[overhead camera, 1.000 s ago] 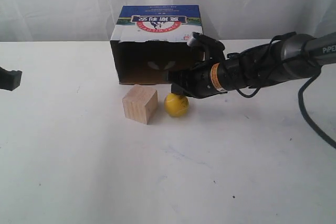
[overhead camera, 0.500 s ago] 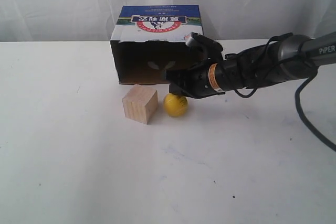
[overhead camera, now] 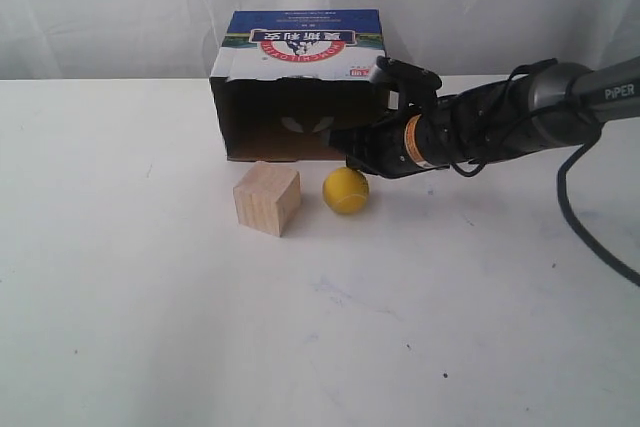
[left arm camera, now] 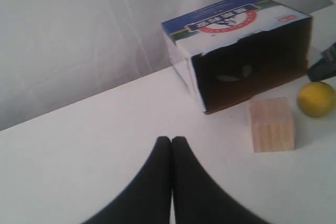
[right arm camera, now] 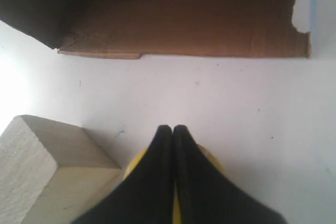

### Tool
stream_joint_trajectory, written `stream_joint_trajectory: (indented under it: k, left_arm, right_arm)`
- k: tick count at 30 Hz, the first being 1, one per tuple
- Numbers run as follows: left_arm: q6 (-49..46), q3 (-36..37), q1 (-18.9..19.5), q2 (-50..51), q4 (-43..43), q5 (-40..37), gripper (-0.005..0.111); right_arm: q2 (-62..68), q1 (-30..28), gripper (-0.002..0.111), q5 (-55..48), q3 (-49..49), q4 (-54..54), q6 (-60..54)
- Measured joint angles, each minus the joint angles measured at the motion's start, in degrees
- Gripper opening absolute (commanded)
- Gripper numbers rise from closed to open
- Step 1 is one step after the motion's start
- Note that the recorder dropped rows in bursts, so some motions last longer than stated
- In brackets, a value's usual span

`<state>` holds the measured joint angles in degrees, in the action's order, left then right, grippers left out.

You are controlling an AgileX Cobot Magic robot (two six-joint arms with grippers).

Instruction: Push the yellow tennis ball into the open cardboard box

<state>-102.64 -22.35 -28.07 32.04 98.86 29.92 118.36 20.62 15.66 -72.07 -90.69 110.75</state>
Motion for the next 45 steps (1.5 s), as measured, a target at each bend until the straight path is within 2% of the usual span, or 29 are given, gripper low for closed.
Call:
stream_joint_trajectory:
  k: [5, 14, 19, 26, 31, 45]
  left_arm:
    - [0.5, 3.1, 0.0, -2.4, 0.0, -3.7, 0.0]
    - [1.3, 9.7, 0.0, -2.9, 0.0, -4.0, 0.0]
    - [2.8, 10.6, 0.0, -2.9, 0.0, -4.8, 0.0]
    - [3.2, 10.6, 0.0, -2.9, 0.0, -6.5, 0.0]
    - [3.2, 10.6, 0.0, -2.9, 0.0, -6.7, 0.0]
    - [3.2, 10.6, 0.0, -2.9, 0.0, -7.0, 0.0]
  right_arm:
    - [0.2, 0.0, 0.0, -0.3, -0.9, -0.8, 0.0]
    - [0.6, 0.0, 0.0, -0.9, -2.1, -1.4, 0.0]
    - [0.6, 0.0, 0.0, -0.9, -2.2, -1.5, 0.0]
    - [-1.6, 1.0, 0.0, 8.3, -2.4, -1.6, 0.0]
    - [-1.4, 3.2, 0.0, 4.9, -2.6, -2.1, 0.4]
    - [1.5, 3.3, 0.0, -2.6, -3.2, -1.7, 1.1]
